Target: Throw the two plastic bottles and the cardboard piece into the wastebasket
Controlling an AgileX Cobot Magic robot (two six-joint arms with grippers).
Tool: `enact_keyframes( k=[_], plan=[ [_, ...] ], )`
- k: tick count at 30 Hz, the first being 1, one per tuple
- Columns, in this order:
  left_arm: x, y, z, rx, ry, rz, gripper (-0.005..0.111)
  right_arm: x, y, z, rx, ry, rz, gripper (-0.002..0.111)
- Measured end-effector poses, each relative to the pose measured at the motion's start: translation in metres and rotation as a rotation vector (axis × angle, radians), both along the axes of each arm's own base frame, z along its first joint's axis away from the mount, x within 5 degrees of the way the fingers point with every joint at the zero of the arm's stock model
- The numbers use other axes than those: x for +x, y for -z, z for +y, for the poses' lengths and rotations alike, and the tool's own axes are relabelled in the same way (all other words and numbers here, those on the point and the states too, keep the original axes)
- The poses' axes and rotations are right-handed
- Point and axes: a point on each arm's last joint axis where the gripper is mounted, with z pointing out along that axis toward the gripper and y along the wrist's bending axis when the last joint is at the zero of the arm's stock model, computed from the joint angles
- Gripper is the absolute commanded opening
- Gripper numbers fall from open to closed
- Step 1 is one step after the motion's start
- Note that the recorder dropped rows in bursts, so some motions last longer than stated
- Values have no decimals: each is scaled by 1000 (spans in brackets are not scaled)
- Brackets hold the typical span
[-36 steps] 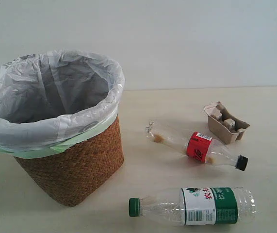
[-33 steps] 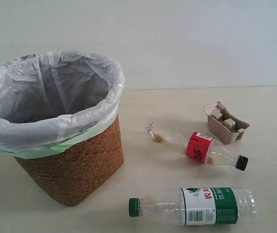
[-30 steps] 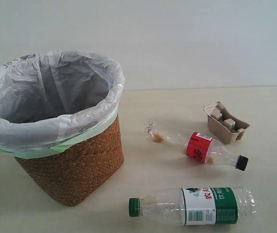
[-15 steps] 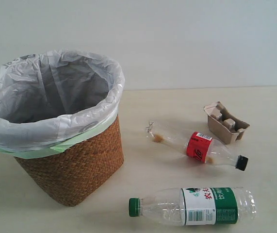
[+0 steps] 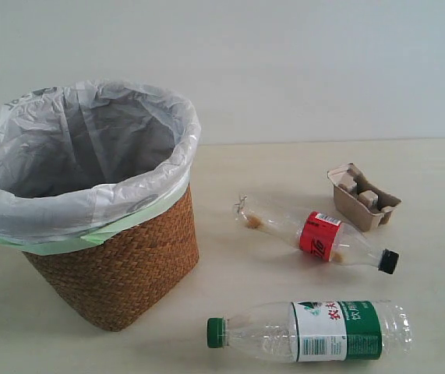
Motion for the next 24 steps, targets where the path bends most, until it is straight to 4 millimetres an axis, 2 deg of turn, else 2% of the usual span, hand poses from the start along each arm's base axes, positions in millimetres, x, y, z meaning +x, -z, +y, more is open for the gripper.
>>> enact_keyframes(
  k=[5,24],
  plan=[
    [0,0,0,0,0,0,4,-1,-1,3,140,5,42,12],
    [0,0,0,0,0,0,4,0,-4,2,173,16,21,12]
  ],
)
